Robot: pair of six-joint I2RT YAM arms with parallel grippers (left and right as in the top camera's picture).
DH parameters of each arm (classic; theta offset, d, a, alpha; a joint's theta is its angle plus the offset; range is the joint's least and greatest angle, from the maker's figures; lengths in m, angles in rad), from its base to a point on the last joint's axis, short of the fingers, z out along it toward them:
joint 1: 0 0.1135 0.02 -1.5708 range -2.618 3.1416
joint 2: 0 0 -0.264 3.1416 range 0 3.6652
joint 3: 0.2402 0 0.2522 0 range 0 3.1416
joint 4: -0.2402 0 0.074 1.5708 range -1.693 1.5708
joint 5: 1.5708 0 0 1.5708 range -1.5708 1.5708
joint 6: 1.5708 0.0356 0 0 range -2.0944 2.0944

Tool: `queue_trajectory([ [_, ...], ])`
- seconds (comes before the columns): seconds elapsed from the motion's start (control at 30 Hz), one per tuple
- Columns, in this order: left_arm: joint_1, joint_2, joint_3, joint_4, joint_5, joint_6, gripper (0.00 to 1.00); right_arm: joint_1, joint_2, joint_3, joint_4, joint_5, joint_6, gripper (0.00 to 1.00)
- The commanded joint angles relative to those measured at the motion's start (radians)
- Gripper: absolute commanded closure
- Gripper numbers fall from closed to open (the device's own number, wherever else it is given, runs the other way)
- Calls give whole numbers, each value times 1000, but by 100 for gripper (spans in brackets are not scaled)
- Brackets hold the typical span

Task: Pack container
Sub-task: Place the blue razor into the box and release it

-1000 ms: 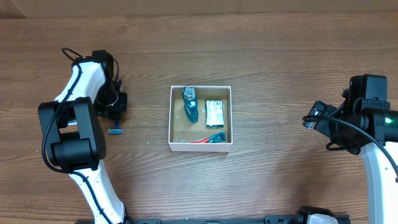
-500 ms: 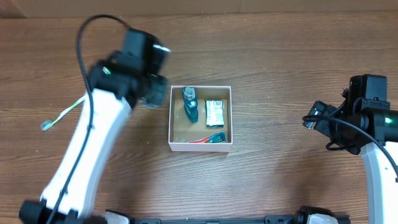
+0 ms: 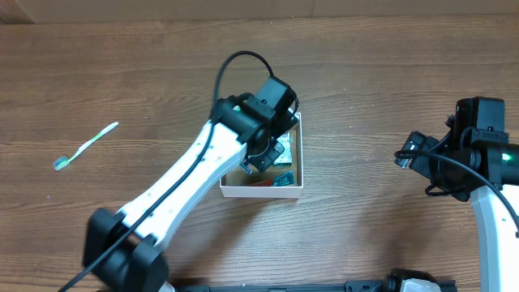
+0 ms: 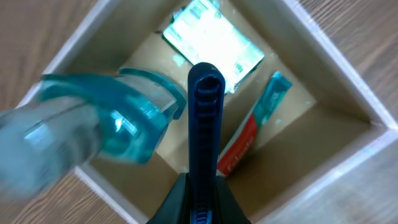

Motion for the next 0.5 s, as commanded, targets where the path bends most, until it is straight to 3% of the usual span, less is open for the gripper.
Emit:
queue_trajectory([
  [0.0,-1,80,-13,25,-35,58,96,-3,-11,-5,7,-2,-4,0],
  [0.33,-1,185,-13,58,-40,67,96,-3,-11,-5,8,-2,-4,0],
  [0.4,-1,185,-13,55,-40,67,90,-3,-11,-5,8,-2,-4,0],
  [0.47,-1,185,-13,50,-40,67,67,-3,-11,-5,8,-2,-4,0],
])
